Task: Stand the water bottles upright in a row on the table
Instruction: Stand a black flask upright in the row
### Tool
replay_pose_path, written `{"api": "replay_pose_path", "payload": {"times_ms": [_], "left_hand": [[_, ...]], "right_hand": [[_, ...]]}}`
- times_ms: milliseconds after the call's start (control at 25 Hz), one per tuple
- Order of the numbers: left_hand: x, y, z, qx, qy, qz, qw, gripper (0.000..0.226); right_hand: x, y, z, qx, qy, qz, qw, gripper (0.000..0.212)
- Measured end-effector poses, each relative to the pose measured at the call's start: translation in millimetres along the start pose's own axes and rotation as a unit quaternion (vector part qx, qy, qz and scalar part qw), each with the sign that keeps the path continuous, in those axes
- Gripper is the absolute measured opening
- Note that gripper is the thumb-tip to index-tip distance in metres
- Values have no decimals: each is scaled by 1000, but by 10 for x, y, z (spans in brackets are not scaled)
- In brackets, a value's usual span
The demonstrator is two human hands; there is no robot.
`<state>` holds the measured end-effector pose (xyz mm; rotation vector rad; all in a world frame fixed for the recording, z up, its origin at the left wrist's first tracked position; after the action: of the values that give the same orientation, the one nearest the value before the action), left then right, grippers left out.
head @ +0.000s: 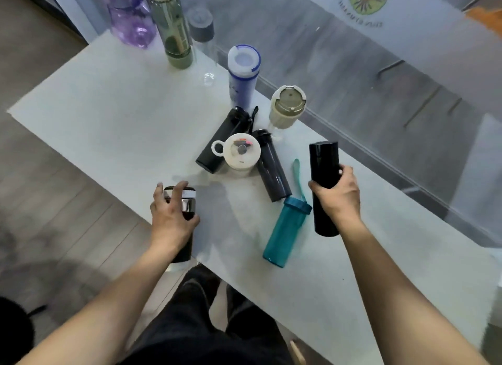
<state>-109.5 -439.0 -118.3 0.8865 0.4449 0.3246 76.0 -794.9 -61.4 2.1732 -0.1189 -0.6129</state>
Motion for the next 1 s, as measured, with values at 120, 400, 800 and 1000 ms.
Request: {"api": "replay_pose_path", "payload": {"times_ms": [120,400,800,1000], "left_hand": [[3,72,297,-52,-63,28,996,70],[-54,145,1086,-68,-220,57,971,78],[-59,33,1686,-63,-300,29,951,80],[-74,-49,1730,-52,-305,14,951,85]], "right_hand": [[-8,48,-39,15,1,14,1000,67],[163,151,-206,56,15,56,997,65],[580,154,-407,178,58,23,982,65],[658,78,-462,220,71,-1,973,61]]}}
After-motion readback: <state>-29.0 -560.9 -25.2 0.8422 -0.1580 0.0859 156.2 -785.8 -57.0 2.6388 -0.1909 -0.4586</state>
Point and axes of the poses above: each hand's wrist, its own x-axis towards the middle knuckle, its own y-axis out of the back of the hand, z = x × y, the point moved 7 cm from there along x, towards the middle knuckle, and after that the axes turned 11 degrees about -y, right-handed, at the moved point
